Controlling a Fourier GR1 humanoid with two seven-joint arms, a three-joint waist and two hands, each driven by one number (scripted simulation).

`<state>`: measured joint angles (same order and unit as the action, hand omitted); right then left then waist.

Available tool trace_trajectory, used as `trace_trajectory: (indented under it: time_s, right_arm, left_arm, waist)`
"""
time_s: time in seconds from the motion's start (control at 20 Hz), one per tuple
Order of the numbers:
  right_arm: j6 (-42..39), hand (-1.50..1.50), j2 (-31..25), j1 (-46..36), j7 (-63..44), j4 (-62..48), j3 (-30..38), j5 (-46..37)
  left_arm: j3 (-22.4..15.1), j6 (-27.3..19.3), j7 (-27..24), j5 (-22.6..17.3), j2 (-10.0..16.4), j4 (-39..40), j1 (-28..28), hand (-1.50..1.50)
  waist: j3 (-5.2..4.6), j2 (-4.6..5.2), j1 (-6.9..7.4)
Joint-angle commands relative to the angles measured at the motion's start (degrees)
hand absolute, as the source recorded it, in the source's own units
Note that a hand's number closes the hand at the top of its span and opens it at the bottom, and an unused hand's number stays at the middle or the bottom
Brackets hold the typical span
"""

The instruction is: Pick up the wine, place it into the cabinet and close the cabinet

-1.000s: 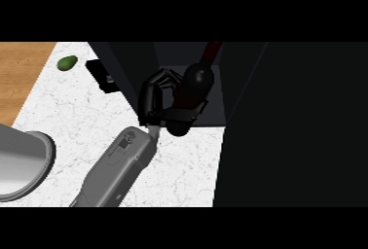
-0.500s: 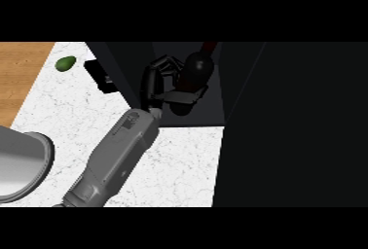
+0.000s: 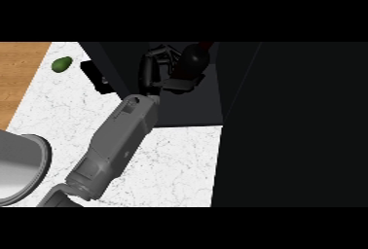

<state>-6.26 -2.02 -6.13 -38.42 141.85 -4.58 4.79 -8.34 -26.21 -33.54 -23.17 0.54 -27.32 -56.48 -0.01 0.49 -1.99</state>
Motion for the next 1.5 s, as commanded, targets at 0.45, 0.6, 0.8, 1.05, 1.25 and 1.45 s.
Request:
trace_trajectory:
  time_s: [0.45,0.6,0.8,1.05,1.25,1.45]
  right_arm:
    - [-1.7,-1.5,1.2,4.8,2.3,3.6,-0.9,3.8]
    - [-1.6,-1.5,0.2,2.9,-0.3,5.2,0.2,5.0]
    - [-0.7,-1.5,1.5,2.2,0.4,3.5,-1.9,2.4]
    - [-0.9,-1.5,1.4,4.5,0.7,5.9,-2.6,2.0]
    - [-1.4,-1.5,1.1,2.3,2.0,2.6,-1.9,2.0]
    - [-1.0,-1.5,1.5,0.6,1.8,0.9,-2.7,1.1]
  left_arm:
    - [7.5,1.8,-5.1,-2.1,1.6,12.7,-9.2,1.5]
    - [8.4,0.0,-4.6,-5.5,-0.5,12.8,-8.9,1.5]
    - [11.1,3.2,-8.0,-6.8,-0.5,15.1,-7.7,1.5]
    - [12.0,6.1,-7.8,-6.3,2.4,17.0,-7.6,1.5]
    - [12.2,5.8,-9.0,-5.7,2.0,18.9,-8.5,1.5]
    - [11.9,1.7,-8.8,-4.6,0.0,20.3,-10.7,1.5]
  waist:
    - [-0.01,0.49,-1.19]
    - [-0.02,0.39,-1.88]
    - [-0.05,0.7,-1.94]
    - [-0.03,0.5,-1.37]
    - [-0.04,0.92,-1.82]
    - [-0.04,0.96,-1.86]
